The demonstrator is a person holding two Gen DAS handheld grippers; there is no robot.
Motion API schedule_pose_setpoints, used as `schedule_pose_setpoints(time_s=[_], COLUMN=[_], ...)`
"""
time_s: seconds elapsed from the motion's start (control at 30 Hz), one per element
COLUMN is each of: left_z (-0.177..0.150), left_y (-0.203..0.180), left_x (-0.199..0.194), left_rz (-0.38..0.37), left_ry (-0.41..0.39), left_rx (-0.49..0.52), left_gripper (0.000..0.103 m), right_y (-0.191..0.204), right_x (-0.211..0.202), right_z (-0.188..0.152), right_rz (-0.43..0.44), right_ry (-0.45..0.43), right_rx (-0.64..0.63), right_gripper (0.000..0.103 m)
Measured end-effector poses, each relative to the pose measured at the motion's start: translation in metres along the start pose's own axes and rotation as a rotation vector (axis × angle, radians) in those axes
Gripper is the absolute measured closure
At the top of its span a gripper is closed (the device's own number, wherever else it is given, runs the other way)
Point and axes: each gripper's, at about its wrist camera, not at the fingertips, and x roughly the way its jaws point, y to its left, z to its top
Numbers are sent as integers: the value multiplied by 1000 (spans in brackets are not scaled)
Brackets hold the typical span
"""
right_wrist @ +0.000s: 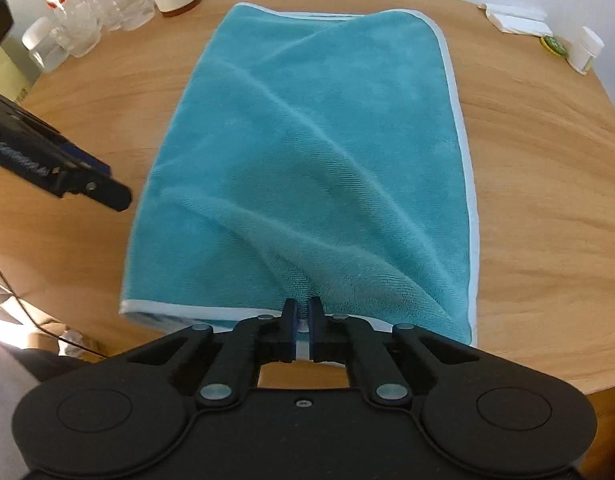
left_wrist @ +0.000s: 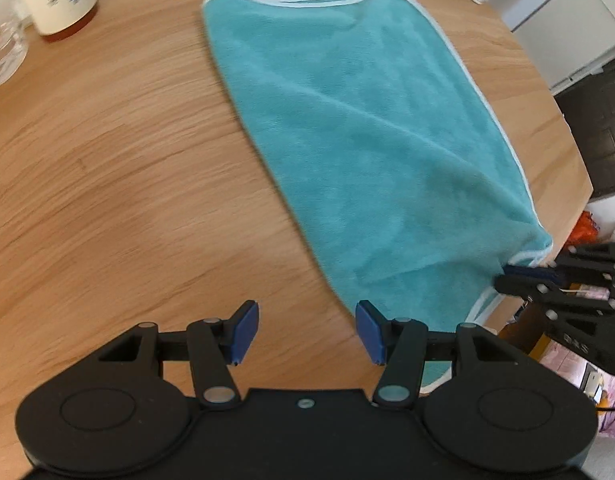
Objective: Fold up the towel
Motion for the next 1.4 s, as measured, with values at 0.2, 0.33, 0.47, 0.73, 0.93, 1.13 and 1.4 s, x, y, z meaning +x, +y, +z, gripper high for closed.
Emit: schedule_pose_setpoints(time_s=[0.2, 0.33, 0.47, 0.73, 0.93, 1.13, 1.4], left_z=[2, 4, 5, 2, -13, -18, 6], left_y=[10, 4, -13, -70, -90, -82, -56], left_x=[1, 3, -3, 17, 24, 25, -3], left_rz=[-3, -5, -40, -60, 59, 141, 76], left_ry=[6, 12, -7, 17, 53, 117, 34], left_rx=[-11, 7, 52, 174, 276, 233, 17], left_gripper=[48, 48, 48, 46, 46, 45, 45], right_y=[5, 7, -23, -84, -83, -83, -85], right_x=[-8, -5, -32, -14, -4, -11, -17], right_z=[-3, -3, -7, -10, -16, -14, 13], right_rz=[27, -24, -24, -115, -143, -150, -170], right_ry=[18, 16, -44, -73, -28, 21, -28], right_rx=[41, 26, 105, 272, 198, 55, -149], right_gripper=[99, 90, 88, 80, 83, 82, 84])
